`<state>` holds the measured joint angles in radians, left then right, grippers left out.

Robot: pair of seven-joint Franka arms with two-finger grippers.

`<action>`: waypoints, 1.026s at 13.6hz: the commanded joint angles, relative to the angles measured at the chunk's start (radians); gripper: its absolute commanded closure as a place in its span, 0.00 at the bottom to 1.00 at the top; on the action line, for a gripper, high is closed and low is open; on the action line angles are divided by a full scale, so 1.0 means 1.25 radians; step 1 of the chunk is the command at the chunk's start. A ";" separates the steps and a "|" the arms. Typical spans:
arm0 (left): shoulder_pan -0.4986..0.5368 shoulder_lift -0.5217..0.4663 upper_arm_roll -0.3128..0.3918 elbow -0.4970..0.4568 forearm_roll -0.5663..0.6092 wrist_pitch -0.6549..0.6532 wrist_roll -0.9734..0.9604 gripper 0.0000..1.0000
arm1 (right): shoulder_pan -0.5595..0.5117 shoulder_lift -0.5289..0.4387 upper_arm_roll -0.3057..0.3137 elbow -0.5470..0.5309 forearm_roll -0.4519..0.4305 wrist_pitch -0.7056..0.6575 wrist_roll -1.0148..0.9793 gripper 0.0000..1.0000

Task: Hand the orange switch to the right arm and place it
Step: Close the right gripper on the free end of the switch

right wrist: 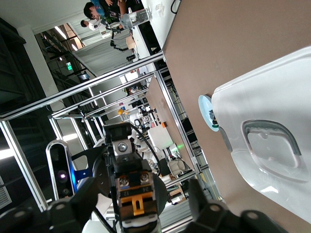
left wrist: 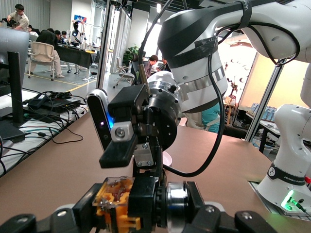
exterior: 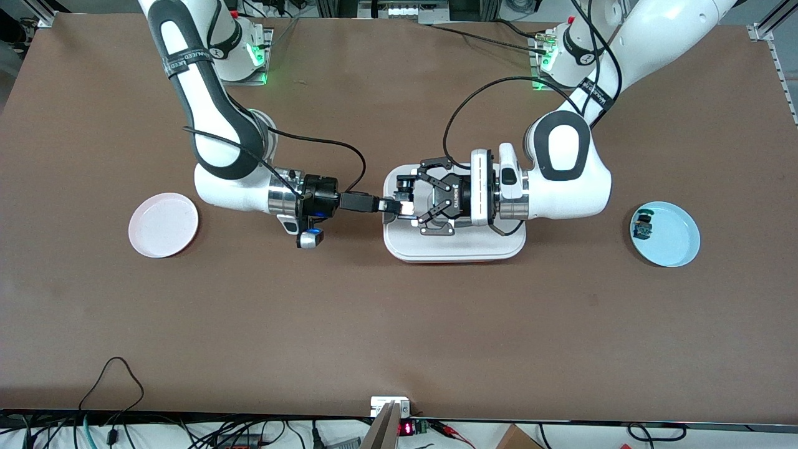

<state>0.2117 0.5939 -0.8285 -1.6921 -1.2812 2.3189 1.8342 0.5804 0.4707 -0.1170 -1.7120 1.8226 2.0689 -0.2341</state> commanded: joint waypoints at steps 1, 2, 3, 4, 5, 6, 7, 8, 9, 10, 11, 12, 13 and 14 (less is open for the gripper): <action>0.004 -0.022 -0.001 -0.017 -0.040 0.000 0.026 1.00 | 0.009 -0.024 -0.003 -0.026 0.016 0.011 0.003 0.27; 0.004 -0.021 -0.002 -0.017 -0.040 0.000 0.026 1.00 | 0.009 -0.024 -0.003 -0.026 0.016 0.011 0.003 0.29; 0.004 -0.022 -0.001 -0.017 -0.040 0.000 0.026 1.00 | 0.011 -0.024 -0.003 -0.026 0.016 0.013 0.003 0.32; 0.004 -0.022 -0.002 -0.017 -0.040 0.000 0.026 1.00 | 0.011 -0.024 -0.003 -0.026 0.016 0.013 0.002 0.37; 0.004 -0.022 -0.002 -0.017 -0.040 0.000 0.026 1.00 | 0.012 -0.024 -0.003 -0.026 0.016 0.013 0.002 0.43; 0.004 -0.022 -0.002 -0.016 -0.040 0.000 0.026 1.00 | 0.017 -0.024 -0.003 -0.026 0.016 0.014 0.001 0.46; 0.004 -0.022 -0.002 -0.016 -0.041 0.000 0.026 1.00 | 0.020 -0.024 -0.003 -0.026 0.016 0.019 0.001 0.50; 0.005 -0.022 -0.002 -0.017 -0.040 0.000 0.026 1.00 | 0.025 -0.024 -0.002 -0.026 0.018 0.028 0.001 0.56; 0.005 -0.022 -0.002 -0.017 -0.040 0.000 0.026 1.00 | 0.029 -0.024 -0.003 -0.025 0.026 0.032 -0.002 0.62; 0.004 -0.021 -0.001 -0.017 -0.040 0.000 0.026 1.00 | 0.031 -0.024 -0.003 -0.024 0.027 0.032 -0.005 0.70; 0.004 -0.021 -0.001 -0.017 -0.041 0.000 0.026 1.00 | 0.030 -0.026 -0.003 -0.024 0.026 0.031 -0.009 0.79; 0.004 -0.022 -0.001 -0.016 -0.040 0.000 0.026 1.00 | 0.028 -0.026 -0.003 -0.024 0.026 0.029 -0.013 0.88; 0.004 -0.022 -0.002 -0.016 -0.040 0.000 0.026 1.00 | 0.025 -0.026 -0.005 -0.022 0.026 0.025 -0.013 0.99; 0.004 -0.022 -0.002 -0.016 -0.040 0.000 0.026 1.00 | 0.023 -0.024 -0.005 -0.020 0.026 0.022 -0.012 1.00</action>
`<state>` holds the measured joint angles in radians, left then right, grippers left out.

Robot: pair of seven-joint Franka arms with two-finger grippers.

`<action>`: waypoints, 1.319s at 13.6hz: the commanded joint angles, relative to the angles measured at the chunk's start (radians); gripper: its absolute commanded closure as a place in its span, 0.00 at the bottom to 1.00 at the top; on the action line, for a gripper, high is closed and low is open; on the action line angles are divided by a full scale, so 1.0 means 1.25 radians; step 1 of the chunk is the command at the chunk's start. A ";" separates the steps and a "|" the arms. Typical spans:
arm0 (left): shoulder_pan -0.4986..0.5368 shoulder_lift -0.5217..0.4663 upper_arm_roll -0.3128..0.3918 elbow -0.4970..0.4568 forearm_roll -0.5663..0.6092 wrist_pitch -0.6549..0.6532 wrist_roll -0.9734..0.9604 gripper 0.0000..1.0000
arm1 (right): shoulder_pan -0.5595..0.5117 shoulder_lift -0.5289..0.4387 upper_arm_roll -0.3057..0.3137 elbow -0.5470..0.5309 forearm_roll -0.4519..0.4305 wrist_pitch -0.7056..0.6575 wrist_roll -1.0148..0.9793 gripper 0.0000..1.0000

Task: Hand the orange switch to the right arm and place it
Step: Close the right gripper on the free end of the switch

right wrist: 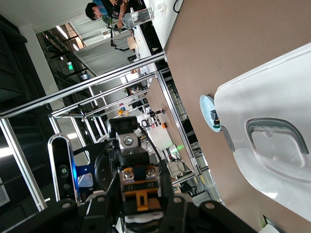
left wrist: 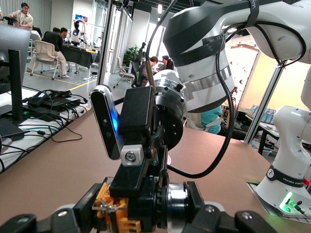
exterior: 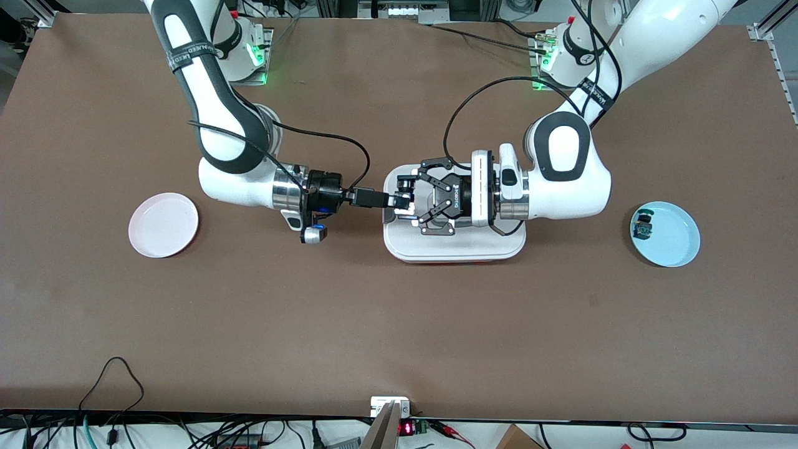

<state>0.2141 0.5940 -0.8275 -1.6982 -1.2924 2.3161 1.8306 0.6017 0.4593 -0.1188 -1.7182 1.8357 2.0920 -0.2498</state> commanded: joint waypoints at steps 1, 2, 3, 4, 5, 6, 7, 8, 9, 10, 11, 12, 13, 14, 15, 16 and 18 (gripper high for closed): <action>0.002 -0.021 -0.003 -0.011 -0.031 0.003 0.029 1.00 | 0.003 -0.015 -0.003 -0.013 0.015 0.003 0.002 1.00; 0.002 -0.022 -0.003 -0.011 -0.031 0.003 0.029 1.00 | 0.001 -0.015 -0.004 -0.012 0.014 0.003 0.006 1.00; 0.002 -0.022 -0.003 -0.011 -0.033 0.003 0.029 0.99 | 0.000 -0.015 -0.006 -0.011 0.014 0.003 0.007 1.00; 0.002 -0.022 -0.003 -0.011 -0.031 0.001 0.031 0.43 | -0.005 -0.015 -0.006 -0.011 0.014 0.003 0.008 1.00; 0.002 -0.024 -0.004 -0.010 -0.031 0.000 0.030 0.05 | -0.008 -0.015 -0.006 -0.008 0.013 0.003 0.007 1.00; 0.003 -0.024 -0.004 -0.011 -0.031 -0.001 0.030 0.00 | -0.009 -0.015 -0.006 -0.006 0.013 0.003 0.007 1.00; 0.003 -0.024 -0.004 -0.011 -0.031 -0.001 0.030 0.00 | -0.013 -0.015 -0.006 -0.004 0.011 0.002 0.008 1.00; 0.002 -0.024 -0.004 -0.011 -0.031 -0.001 0.029 0.00 | -0.014 -0.014 -0.006 -0.001 0.010 0.002 0.008 1.00; 0.002 -0.024 -0.004 -0.011 -0.031 -0.001 0.030 0.00 | -0.016 -0.015 -0.007 -0.001 0.009 0.000 0.008 1.00; 0.003 -0.024 -0.004 -0.011 -0.031 -0.001 0.030 0.00 | -0.020 -0.015 -0.007 0.000 0.008 -0.008 0.008 1.00; 0.004 -0.024 -0.004 -0.011 -0.031 -0.001 0.029 0.00 | -0.026 -0.015 -0.007 0.000 0.005 -0.019 0.008 1.00; 0.007 -0.025 -0.004 -0.011 -0.031 -0.001 0.028 0.00 | -0.033 -0.015 -0.007 0.000 0.005 -0.029 0.008 1.00; 0.008 -0.028 -0.004 -0.011 -0.030 -0.002 0.027 0.00 | -0.040 -0.015 -0.008 0.000 -0.002 -0.045 0.010 1.00; 0.009 -0.031 -0.004 -0.010 -0.026 -0.002 0.025 0.00 | -0.052 -0.015 -0.008 0.003 -0.029 -0.056 0.010 1.00; 0.010 -0.031 -0.003 -0.010 -0.020 -0.002 0.025 0.00 | -0.069 -0.014 -0.008 0.014 -0.056 -0.074 0.016 1.00; 0.013 -0.032 -0.003 -0.011 -0.019 -0.003 0.025 0.00 | -0.088 -0.013 -0.009 0.018 -0.084 -0.111 0.036 1.00; 0.014 -0.054 0.003 -0.013 -0.017 -0.017 0.022 0.00 | -0.139 -0.008 -0.009 0.048 -0.162 -0.171 0.046 1.00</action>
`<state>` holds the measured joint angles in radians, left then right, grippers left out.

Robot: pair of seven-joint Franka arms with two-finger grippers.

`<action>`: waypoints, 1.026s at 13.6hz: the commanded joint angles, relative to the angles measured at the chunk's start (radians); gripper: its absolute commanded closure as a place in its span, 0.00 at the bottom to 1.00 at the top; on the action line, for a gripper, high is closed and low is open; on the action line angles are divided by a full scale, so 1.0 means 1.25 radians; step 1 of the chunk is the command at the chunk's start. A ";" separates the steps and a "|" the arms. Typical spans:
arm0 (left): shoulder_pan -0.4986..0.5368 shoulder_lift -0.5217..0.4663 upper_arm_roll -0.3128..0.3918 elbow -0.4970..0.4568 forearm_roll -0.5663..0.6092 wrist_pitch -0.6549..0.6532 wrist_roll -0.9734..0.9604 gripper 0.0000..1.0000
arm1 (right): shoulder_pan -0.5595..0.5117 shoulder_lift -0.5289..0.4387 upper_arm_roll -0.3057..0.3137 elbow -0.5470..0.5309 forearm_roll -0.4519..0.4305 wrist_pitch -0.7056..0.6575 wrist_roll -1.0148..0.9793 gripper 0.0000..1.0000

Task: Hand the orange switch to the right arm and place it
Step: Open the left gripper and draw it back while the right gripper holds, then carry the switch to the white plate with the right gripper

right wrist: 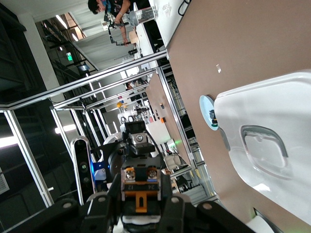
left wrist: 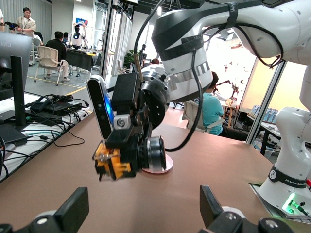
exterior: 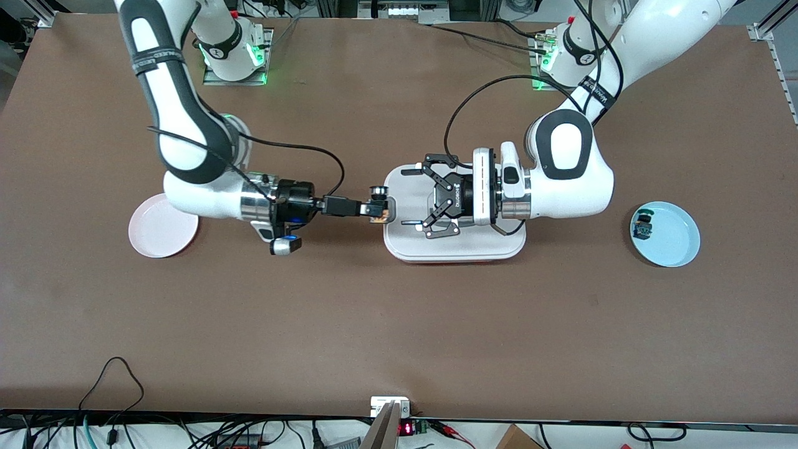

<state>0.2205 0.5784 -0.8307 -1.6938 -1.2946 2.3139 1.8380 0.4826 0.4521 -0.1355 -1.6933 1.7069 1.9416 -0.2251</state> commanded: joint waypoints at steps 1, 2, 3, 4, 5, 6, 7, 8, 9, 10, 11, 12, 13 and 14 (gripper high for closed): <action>0.010 -0.047 0.008 -0.017 -0.012 -0.016 0.016 0.00 | -0.068 -0.002 0.004 0.039 -0.118 -0.089 0.029 1.00; 0.013 -0.047 0.008 -0.017 0.003 -0.016 0.015 0.00 | -0.095 -0.002 0.004 0.054 -0.177 -0.118 0.035 1.00; 0.014 -0.047 0.009 -0.017 0.023 -0.016 0.007 0.00 | -0.112 -0.002 0.004 0.062 -0.238 -0.136 0.043 1.00; 0.021 -0.047 0.009 -0.017 0.049 -0.018 0.005 0.00 | -0.127 -0.006 0.004 0.070 -0.295 -0.150 0.043 1.00; 0.032 -0.047 0.009 -0.017 0.071 -0.034 0.001 0.00 | -0.161 -0.009 0.004 0.088 -0.360 -0.192 0.043 1.00; 0.042 -0.047 0.010 -0.016 0.086 -0.071 -0.016 0.00 | -0.188 -0.009 0.004 0.115 -0.415 -0.239 0.044 1.00; 0.059 -0.047 0.010 -0.013 0.121 -0.102 -0.031 0.00 | -0.219 -0.009 0.004 0.137 -0.470 -0.280 0.044 1.00; 0.085 -0.047 0.009 -0.010 0.165 -0.136 -0.055 0.00 | -0.240 -0.011 0.003 0.148 -0.513 -0.313 0.043 1.00; 0.104 -0.048 0.009 -0.004 0.205 -0.185 -0.089 0.00 | -0.258 -0.017 0.003 0.156 -0.572 -0.345 0.038 1.00; 0.123 -0.053 0.008 0.006 0.246 -0.226 -0.129 0.00 | -0.275 -0.023 0.003 0.165 -0.642 -0.364 0.036 1.00; 0.140 -0.054 0.008 0.016 0.287 -0.268 -0.172 0.00 | -0.285 -0.030 0.003 0.173 -0.719 -0.384 0.030 1.00; 0.147 -0.055 0.008 0.025 0.336 -0.308 -0.213 0.00 | -0.288 -0.042 0.003 0.174 -0.806 -0.398 0.013 1.00; 0.158 -0.055 0.007 0.034 0.380 -0.340 -0.249 0.00 | -0.288 -0.058 0.003 0.170 -0.908 -0.396 -0.023 1.00; 0.166 -0.060 0.007 0.037 0.419 -0.377 -0.298 0.00 | -0.288 -0.068 0.003 0.170 -0.984 -0.392 -0.043 1.00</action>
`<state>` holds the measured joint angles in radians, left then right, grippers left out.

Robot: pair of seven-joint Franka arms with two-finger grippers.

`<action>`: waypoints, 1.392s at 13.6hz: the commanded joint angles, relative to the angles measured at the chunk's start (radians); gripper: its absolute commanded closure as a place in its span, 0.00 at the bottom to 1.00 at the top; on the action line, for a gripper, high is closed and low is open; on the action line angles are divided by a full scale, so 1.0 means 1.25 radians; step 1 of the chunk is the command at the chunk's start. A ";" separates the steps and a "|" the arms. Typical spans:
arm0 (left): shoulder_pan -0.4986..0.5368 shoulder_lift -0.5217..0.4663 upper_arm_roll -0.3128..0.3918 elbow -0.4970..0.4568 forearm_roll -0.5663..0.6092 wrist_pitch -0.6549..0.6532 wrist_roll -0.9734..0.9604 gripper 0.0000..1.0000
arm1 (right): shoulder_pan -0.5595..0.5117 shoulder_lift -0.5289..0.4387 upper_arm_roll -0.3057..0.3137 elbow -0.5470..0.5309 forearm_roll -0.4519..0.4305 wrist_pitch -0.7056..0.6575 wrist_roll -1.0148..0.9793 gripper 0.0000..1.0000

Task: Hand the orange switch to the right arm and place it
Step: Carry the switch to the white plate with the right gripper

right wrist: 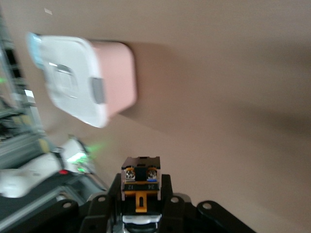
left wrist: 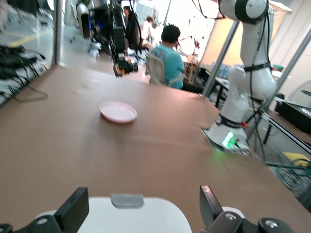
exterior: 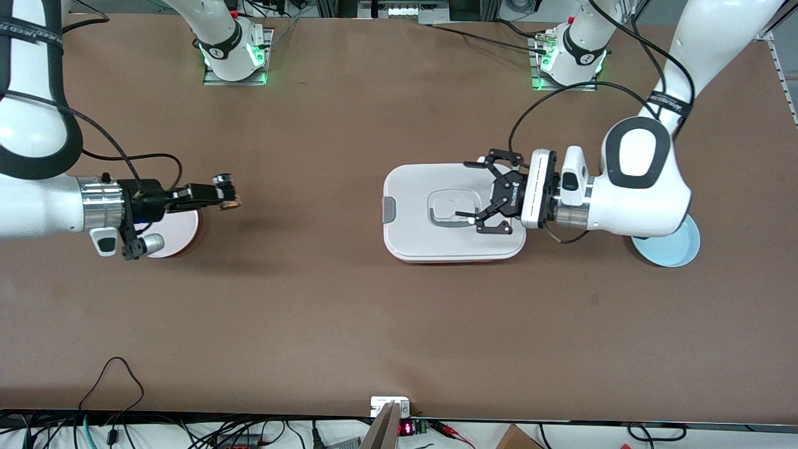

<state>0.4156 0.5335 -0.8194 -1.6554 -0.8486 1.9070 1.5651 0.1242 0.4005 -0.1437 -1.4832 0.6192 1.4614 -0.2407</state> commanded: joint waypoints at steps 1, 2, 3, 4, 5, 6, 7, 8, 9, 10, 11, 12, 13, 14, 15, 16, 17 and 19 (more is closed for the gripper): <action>0.018 -0.029 -0.001 0.008 0.103 -0.075 -0.120 0.00 | -0.001 -0.043 0.009 -0.003 -0.183 0.001 -0.033 1.00; 0.027 -0.034 -0.002 0.008 0.140 -0.097 -0.166 0.00 | 0.002 -0.069 0.009 -0.022 -0.257 0.021 -0.033 1.00; 0.036 -0.035 -0.001 0.009 0.166 -0.131 -0.222 0.00 | 0.005 -0.094 0.009 -0.050 -0.312 0.038 -0.033 1.00; 0.041 -0.040 -0.001 0.020 0.202 -0.164 -0.286 0.00 | 0.004 -0.124 0.009 -0.086 -0.355 0.060 -0.033 1.00; 0.039 -0.046 0.000 0.034 0.272 -0.200 -0.364 0.00 | 0.002 -0.154 0.009 -0.129 -0.389 0.090 -0.033 1.00; 0.041 -0.046 -0.003 0.050 0.361 -0.231 -0.445 0.00 | 0.002 -0.188 0.009 -0.185 -0.415 0.128 -0.033 1.00; 0.041 -0.045 -0.003 0.077 0.438 -0.277 -0.517 0.00 | 0.000 -0.216 0.009 -0.244 -0.437 0.172 -0.033 1.00; 0.039 -0.045 -0.001 0.107 0.487 -0.325 -0.574 0.00 | -0.006 -0.240 0.009 -0.311 -0.443 0.229 -0.034 1.00; 0.038 -0.045 0.000 0.129 0.541 -0.357 -0.616 0.00 | -0.013 -0.253 0.009 -0.370 -0.445 0.291 -0.038 1.00; 0.038 -0.044 -0.001 0.147 0.606 -0.363 -0.632 0.00 | -0.022 -0.254 0.008 -0.421 -0.449 0.356 -0.047 1.00; 0.033 -0.044 -0.001 0.160 0.657 -0.363 -0.641 0.00 | -0.037 -0.254 0.008 -0.468 -0.450 0.423 -0.056 1.00; 0.033 -0.043 0.000 0.176 0.697 -0.366 -0.663 0.00 | -0.040 -0.253 0.008 -0.514 -0.450 0.486 -0.058 1.00; 0.036 -0.043 0.000 0.194 0.728 -0.368 -0.672 0.00 | -0.054 -0.249 0.008 -0.553 -0.450 0.546 -0.063 1.00; 0.036 -0.043 0.001 0.209 0.752 -0.379 -0.674 0.00 | -0.069 -0.240 0.009 -0.583 -0.450 0.600 -0.081 1.00; 0.039 -0.043 0.004 0.216 0.770 -0.389 -0.686 0.00 | -0.076 -0.225 0.009 -0.598 -0.450 0.642 -0.088 1.00; 0.048 -0.044 0.012 0.217 0.773 -0.390 -0.733 0.00 | -0.082 -0.200 0.009 -0.605 -0.450 0.679 -0.088 1.00; 0.052 -0.045 0.020 0.224 0.777 -0.401 -0.794 0.00 | -0.083 -0.172 0.009 -0.605 -0.450 0.709 -0.090 1.00; 0.046 -0.045 0.020 0.285 0.792 -0.475 -0.927 0.00 | -0.083 -0.127 0.009 -0.605 -0.449 0.777 -0.104 1.00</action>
<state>0.4797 0.4878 -0.7955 -1.3704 0.1073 1.3925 0.5436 0.0316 0.1946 -0.1439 -2.2431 0.0697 2.3660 -0.3502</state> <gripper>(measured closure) 0.000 0.661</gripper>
